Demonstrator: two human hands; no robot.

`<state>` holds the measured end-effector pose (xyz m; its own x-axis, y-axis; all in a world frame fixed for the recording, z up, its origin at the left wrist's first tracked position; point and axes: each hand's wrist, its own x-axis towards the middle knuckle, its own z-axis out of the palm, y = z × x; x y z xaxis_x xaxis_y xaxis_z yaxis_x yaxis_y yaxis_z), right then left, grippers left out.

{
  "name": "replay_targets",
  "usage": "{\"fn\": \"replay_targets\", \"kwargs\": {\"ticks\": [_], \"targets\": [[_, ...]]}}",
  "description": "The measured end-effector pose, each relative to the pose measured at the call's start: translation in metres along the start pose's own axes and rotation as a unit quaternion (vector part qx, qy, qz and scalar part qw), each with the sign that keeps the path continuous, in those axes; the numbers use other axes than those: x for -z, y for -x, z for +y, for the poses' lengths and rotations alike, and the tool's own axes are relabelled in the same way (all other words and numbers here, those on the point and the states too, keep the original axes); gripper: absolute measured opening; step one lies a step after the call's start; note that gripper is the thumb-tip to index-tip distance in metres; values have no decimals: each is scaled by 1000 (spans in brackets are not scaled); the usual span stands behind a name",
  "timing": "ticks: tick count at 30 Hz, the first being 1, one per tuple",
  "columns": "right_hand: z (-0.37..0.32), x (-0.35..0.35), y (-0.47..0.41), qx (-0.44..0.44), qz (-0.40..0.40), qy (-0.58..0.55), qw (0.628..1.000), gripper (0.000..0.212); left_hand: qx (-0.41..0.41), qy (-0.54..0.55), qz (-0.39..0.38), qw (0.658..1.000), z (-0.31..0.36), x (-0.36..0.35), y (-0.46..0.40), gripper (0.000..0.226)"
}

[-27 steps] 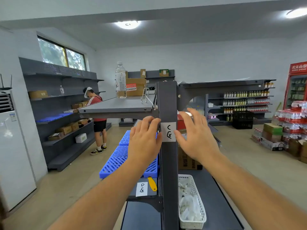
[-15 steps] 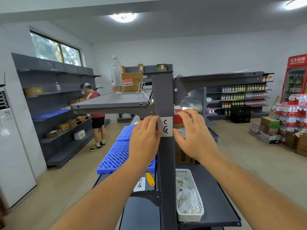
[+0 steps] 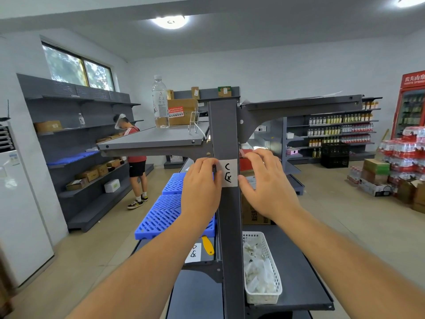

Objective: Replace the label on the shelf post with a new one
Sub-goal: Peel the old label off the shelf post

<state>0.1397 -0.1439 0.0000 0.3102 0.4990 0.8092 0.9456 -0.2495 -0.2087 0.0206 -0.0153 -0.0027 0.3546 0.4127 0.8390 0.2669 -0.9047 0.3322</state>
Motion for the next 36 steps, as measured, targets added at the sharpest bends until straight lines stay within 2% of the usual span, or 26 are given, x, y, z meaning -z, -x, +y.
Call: {"fn": "replay_targets", "kwargs": {"ticks": [4, 12, 21, 29, 36], "targets": [[-2, 0, 1, 7, 2, -2, 1000, 53, 22, 1, -23, 999, 2, 2, -6, 8], [-1, 7, -1, 20, 4, -3, 1000, 48, 64, -12, -40, 997, 1, 8, -11, 14], [-1, 13, 2, 6, -3, -8, 1000, 44, 21, -74, -10, 997, 8, 14, -18, 23], [3, 8, 3, -6, -4, -13, 1000, 38, 81, -12, 7, 997, 15, 9, -15, 20], [3, 4, 1, 3, -10, -18, 1000, 37, 106, -12, -32, 994, 16, 10, -21, 12]]}}
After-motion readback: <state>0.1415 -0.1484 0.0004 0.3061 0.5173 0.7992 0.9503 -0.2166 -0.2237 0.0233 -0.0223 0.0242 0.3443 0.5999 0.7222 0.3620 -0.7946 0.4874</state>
